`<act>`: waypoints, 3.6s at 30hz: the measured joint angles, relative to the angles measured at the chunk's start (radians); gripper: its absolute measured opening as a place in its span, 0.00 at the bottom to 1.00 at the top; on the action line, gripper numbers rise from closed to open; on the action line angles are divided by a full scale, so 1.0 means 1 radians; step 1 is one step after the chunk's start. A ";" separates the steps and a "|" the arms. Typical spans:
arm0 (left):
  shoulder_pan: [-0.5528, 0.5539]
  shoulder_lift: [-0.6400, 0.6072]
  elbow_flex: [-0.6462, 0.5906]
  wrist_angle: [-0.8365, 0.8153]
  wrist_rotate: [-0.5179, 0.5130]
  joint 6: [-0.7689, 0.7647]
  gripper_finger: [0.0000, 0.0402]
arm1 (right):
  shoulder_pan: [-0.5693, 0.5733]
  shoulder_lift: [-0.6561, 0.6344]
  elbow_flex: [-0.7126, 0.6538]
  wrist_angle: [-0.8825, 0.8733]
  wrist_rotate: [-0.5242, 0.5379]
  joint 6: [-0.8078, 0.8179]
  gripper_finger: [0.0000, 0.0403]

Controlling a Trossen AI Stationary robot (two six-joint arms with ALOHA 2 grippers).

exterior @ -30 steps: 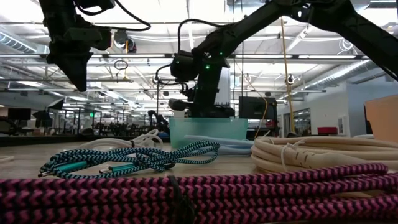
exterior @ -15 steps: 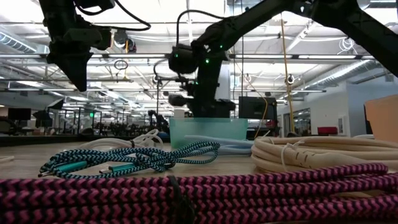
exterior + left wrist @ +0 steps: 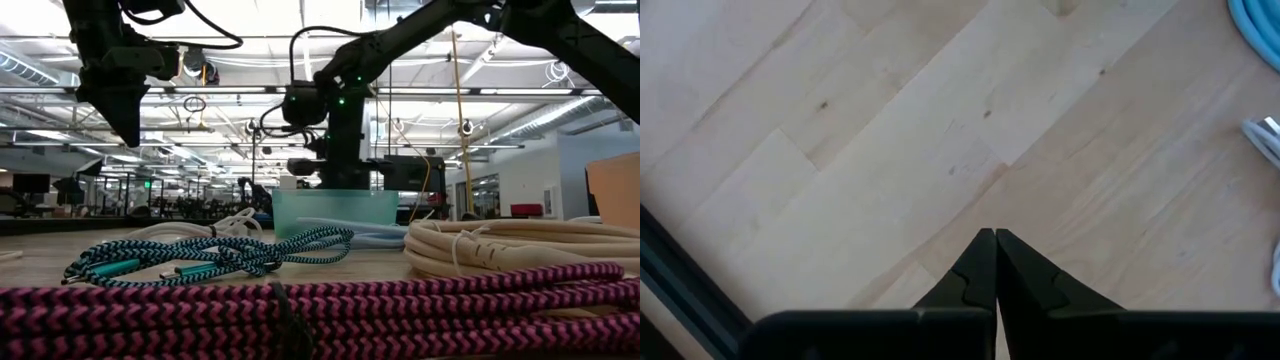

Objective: Pick & Place USB Port
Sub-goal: Put the black charger cable into the blue bin, then put the pink charger cable into the blue bin

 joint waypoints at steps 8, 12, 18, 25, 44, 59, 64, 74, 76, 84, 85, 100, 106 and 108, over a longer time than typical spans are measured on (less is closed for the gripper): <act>0.000 0.000 0.000 -0.005 0.001 -0.001 0.01 | -0.014 0.005 0.000 0.009 -0.024 0.000 0.00; 0.000 0.000 0.000 -0.005 0.002 0.001 0.01 | -0.015 0.027 0.000 0.029 -0.027 0.000 0.00; 0.000 0.000 0.000 -0.006 0.004 0.001 0.01 | -0.017 0.051 -0.002 0.041 -0.054 0.006 0.00; 0.000 0.000 0.000 -0.008 0.008 0.001 0.01 | -0.017 0.052 -0.002 0.156 -0.054 -0.021 0.00; 0.000 0.000 0.000 -0.027 -0.014 0.010 0.01 | 0.001 0.052 -0.001 0.249 -0.136 -0.039 0.00; 0.000 0.000 0.000 -0.026 -0.014 0.011 0.01 | 0.006 0.077 -0.012 0.322 -0.209 -0.046 0.00; 0.000 0.000 0.000 -0.025 -0.014 0.012 0.01 | 0.017 0.032 -0.013 0.326 -0.184 -0.046 0.00; 0.000 0.000 0.000 -0.005 -0.014 0.012 0.01 | 0.047 -0.096 -0.012 0.317 -0.149 -0.045 0.00; 0.000 0.000 0.000 0.003 -0.014 0.011 0.01 | 0.062 -0.120 -0.012 0.305 -0.151 -0.046 0.00; 0.000 0.000 0.000 0.002 0.005 -0.009 0.01 | 0.137 -0.178 -0.012 0.266 -0.155 -0.043 0.00; 0.000 0.000 0.000 0.002 0.011 -0.013 0.01 | 0.149 -0.182 -0.012 0.260 -0.156 -0.043 0.00; 0.000 0.000 0.000 0.002 0.059 -0.017 0.01 | 0.292 -0.188 -0.012 0.262 -0.237 -0.015 0.00; 0.000 0.000 0.000 0.002 0.091 -0.025 0.01 | 0.331 -0.188 -0.012 0.264 -0.241 0.006 0.00; 0.000 0.000 0.000 0.002 0.099 -0.025 0.01 | 0.341 -0.188 -0.012 0.264 -0.260 0.007 0.00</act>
